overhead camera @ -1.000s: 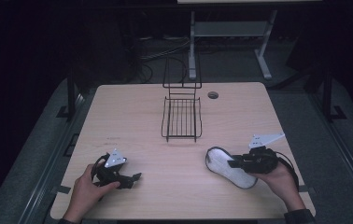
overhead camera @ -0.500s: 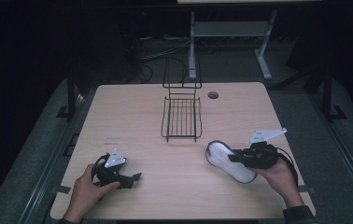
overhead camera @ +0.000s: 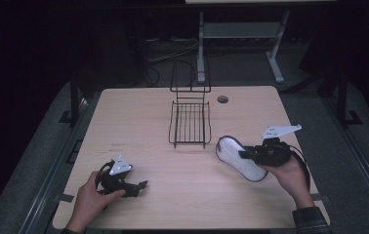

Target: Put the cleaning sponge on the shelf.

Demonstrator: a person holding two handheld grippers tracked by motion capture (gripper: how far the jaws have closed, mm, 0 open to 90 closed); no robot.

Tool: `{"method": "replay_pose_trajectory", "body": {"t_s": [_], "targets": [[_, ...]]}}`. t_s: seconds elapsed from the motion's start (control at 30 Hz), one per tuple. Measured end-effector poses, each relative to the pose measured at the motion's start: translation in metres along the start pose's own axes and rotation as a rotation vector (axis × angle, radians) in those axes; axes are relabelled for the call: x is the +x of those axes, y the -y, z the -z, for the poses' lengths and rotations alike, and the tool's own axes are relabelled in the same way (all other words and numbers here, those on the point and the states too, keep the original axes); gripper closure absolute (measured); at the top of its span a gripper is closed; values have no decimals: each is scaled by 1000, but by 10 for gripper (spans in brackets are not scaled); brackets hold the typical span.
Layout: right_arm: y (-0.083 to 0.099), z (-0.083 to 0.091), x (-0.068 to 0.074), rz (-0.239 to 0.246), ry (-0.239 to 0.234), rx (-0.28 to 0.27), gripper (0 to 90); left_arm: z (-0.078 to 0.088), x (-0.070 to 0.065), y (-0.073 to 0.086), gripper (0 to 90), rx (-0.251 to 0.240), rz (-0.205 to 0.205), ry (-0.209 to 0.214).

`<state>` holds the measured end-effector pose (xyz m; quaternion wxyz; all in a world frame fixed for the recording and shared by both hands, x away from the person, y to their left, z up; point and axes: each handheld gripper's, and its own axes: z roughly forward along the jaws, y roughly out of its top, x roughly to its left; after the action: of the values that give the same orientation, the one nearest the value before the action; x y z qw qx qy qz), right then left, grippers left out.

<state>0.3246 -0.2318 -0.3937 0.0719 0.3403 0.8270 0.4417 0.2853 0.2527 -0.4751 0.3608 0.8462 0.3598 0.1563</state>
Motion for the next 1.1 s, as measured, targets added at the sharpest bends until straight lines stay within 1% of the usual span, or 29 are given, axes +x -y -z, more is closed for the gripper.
{"method": "replay_pose_trajectory", "body": {"t_s": [0.5,0.73,1.1], "targets": [[-25,-8,-5,-8,22,-43,744,0,0,0,129,-1,0,0],[-37,-15,-7,1,18,-61,744,0,0,0,129,0,0,0],[-56,-29,-11,-1,11,-83,744,0,0,0,129,0,-2,-1]]}}
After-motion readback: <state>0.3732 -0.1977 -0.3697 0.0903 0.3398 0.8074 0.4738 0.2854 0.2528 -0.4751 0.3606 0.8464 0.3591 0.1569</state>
